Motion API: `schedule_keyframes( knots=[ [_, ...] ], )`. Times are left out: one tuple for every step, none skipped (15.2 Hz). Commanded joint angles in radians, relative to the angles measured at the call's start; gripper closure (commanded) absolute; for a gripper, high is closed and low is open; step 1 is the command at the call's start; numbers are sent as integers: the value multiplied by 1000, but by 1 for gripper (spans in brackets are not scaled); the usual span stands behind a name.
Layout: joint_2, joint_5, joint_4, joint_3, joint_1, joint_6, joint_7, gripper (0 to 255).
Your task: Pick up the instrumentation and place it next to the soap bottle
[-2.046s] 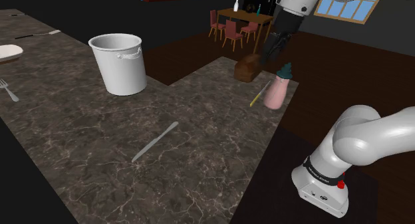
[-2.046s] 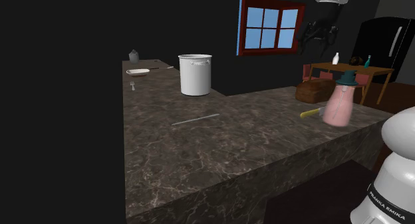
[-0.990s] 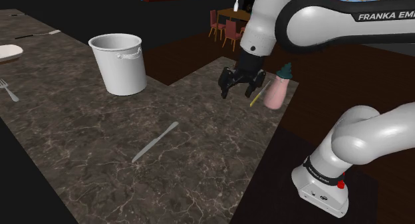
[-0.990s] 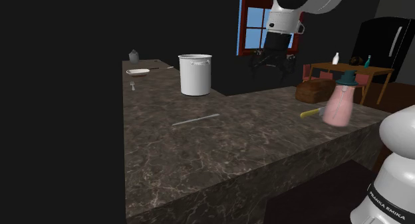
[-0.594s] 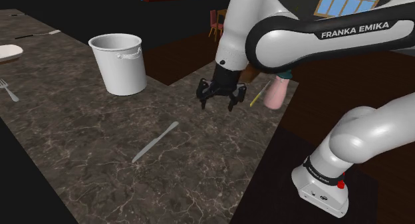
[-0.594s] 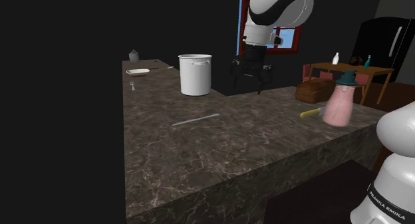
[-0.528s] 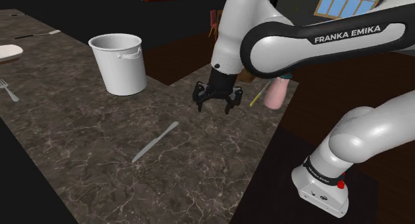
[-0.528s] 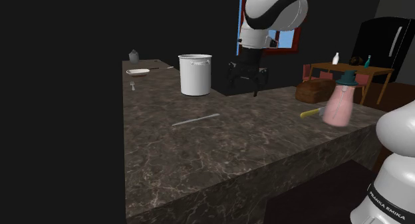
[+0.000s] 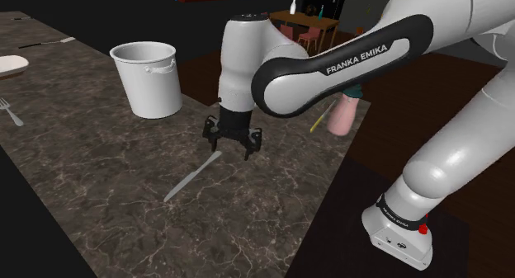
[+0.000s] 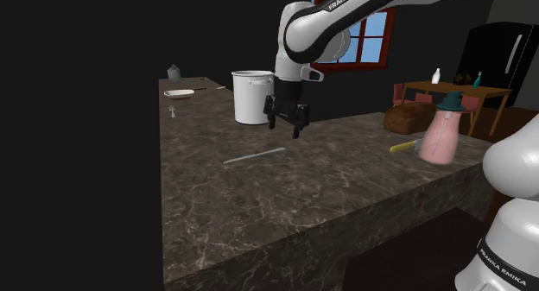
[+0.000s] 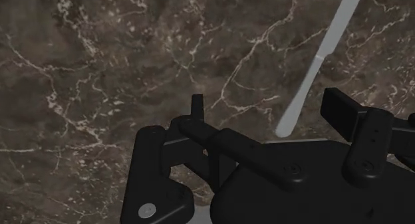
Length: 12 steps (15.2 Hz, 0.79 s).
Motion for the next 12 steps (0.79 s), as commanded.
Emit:
schedule_keyframes(
  knots=[
    [135,-128,65,36,-2,19,177,0],
    [201,-190,102,31,16,20,256,0],
    [262,-246,140,17,44,18,329,0],
    [319,-293,180,-4,77,14,394,0],
    [371,-333,221,-27,110,8,452,0],
    [419,-364,263,-56,148,2,503,0],
    [465,-391,307,-81,181,-5,551,0],
    [509,-413,351,-108,214,-13,593,0],
    [538,-425,383,-125,236,-18,620,0],
    [545,-431,380,-130,241,-9,624,0],
    [553,-437,377,-135,245,1,627,0],
    [561,-443,373,-139,248,10,631,0]
  ],
)
